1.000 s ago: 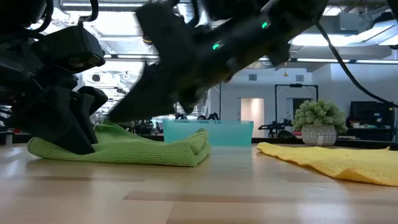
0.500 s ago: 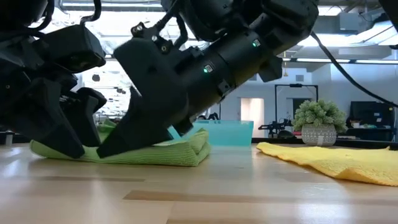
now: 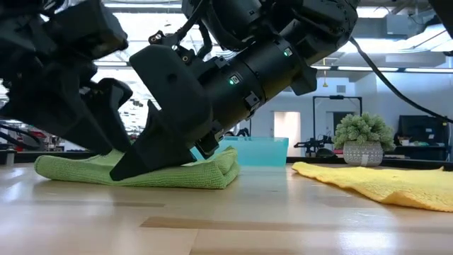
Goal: Roll microfiber towels into tight, uniform cylinder then place into a basket
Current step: Roll the green towel
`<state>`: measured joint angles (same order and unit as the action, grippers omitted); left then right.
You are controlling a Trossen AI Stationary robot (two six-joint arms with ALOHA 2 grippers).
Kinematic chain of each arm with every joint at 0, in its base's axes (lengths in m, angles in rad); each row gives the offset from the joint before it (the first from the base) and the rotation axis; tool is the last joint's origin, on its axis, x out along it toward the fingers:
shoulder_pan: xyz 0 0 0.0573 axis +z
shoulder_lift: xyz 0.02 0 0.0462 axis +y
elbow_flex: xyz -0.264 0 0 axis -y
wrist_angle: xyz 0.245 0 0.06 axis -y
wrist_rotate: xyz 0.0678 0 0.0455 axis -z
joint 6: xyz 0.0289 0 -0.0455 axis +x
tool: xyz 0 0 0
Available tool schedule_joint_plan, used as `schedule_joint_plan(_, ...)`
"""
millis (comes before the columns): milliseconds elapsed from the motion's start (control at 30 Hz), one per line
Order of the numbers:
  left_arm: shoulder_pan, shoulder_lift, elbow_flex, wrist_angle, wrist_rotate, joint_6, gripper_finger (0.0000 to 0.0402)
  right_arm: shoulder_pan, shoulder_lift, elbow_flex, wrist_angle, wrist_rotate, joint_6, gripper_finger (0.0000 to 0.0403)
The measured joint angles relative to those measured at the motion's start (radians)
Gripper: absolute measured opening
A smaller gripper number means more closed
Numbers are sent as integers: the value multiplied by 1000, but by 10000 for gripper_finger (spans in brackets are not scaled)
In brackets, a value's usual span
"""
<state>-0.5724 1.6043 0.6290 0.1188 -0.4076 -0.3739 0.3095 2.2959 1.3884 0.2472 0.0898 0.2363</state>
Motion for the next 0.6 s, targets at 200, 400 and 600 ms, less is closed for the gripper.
schedule_joint_plan(200, -2, 2, -47, -5, -91, -52, 185, 3, 0, 0, -3, -7, 0, 11)
schedule_joint_plan(400, -5, 2, -47, 6, -111, -49, 185, 3, 0, -1, -3, -10, 0, 16)
schedule_joint_plan(600, -60, 2, -47, 42, -109, 7, 183, 3, 1, -2, -4, -10, 0, 11)
